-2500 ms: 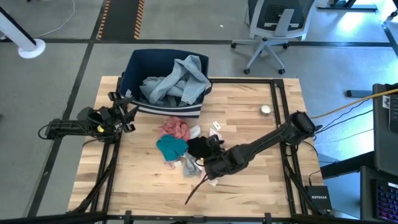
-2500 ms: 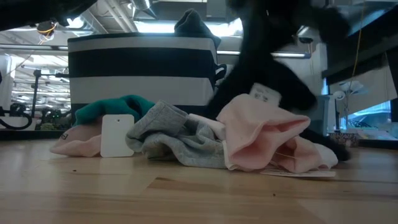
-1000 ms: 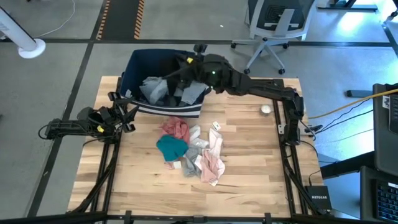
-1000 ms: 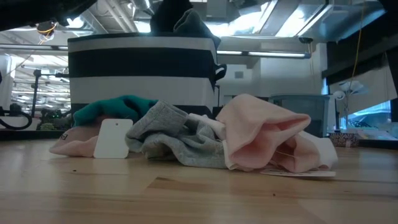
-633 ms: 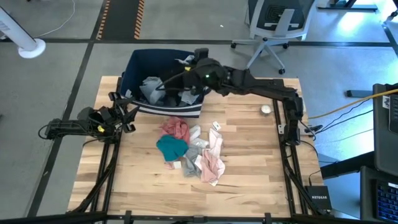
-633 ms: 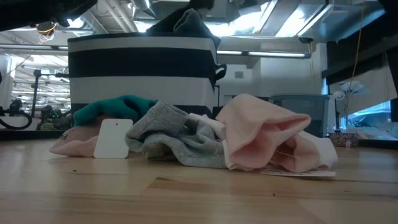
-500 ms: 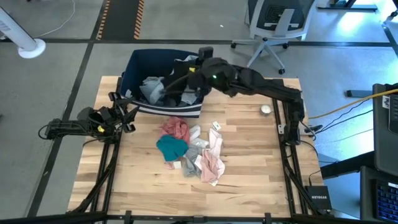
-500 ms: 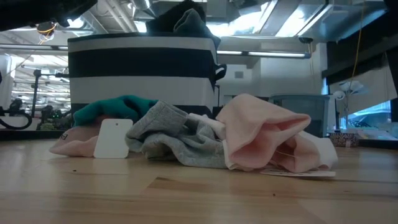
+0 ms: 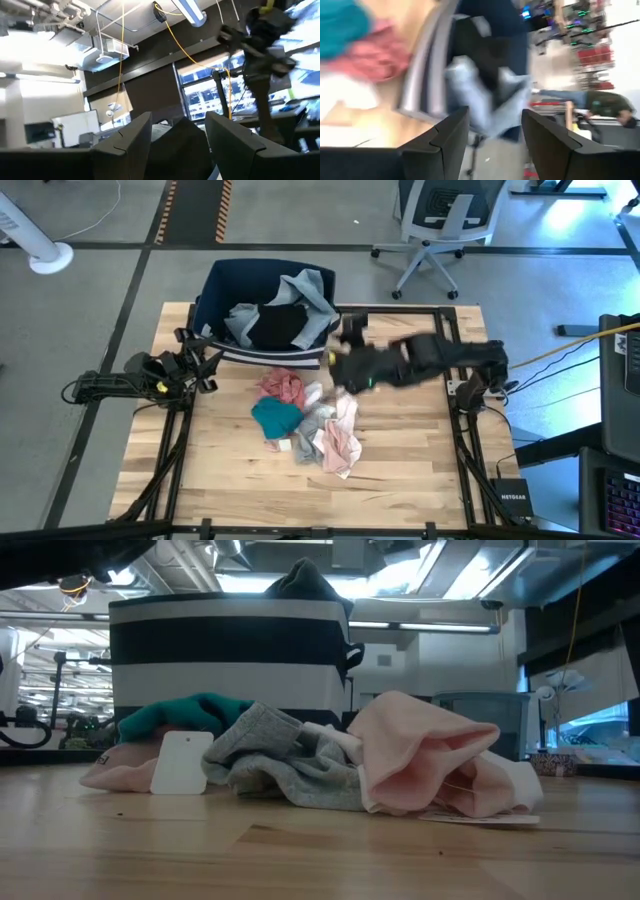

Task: Sort clothes
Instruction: Adjust the blue laundry organizer

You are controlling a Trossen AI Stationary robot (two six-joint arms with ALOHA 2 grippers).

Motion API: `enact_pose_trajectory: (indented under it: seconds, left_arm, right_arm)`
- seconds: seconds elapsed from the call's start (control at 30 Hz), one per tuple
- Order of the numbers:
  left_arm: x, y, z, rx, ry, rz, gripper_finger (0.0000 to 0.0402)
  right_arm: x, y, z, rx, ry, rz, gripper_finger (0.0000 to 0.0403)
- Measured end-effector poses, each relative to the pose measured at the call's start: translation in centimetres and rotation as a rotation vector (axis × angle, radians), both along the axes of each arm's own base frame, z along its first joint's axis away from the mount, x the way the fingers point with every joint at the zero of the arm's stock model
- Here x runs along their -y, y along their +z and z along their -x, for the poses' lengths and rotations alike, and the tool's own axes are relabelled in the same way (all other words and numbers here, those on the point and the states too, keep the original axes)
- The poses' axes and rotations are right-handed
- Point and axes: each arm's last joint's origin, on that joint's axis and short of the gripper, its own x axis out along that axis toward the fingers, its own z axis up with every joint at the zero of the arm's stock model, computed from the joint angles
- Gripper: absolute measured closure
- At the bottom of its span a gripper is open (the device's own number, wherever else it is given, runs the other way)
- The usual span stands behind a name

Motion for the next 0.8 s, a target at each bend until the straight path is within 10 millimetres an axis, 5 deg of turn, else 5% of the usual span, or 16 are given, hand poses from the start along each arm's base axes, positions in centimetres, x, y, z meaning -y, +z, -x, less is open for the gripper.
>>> enact_pose_trajectory:
  seconds: [0.33, 0.63, 0.8]
  left_arm:
    - [0.0, 0.4, 0.3, 0.035, 0.025, -0.039, 0.0222]
    - [0.0, 0.3, 0.2, 0.015, 0.028, -0.045, 0.0222]
    - [0.0, 0.2, 0.1, 0.019, 0.011, -0.026, 0.0222]
  right_arm:
    - [-6.9, -12.3, 1.5, -0.114, -0.116, 0.194, 0.0203]
    - [-8.6, -23.3, 8.4, 0.223, -0.191, 0.042, 0.0203]
    - [-8.6, -28.5, 10.3, 0.432, -0.146, -0.092, 0.0203]
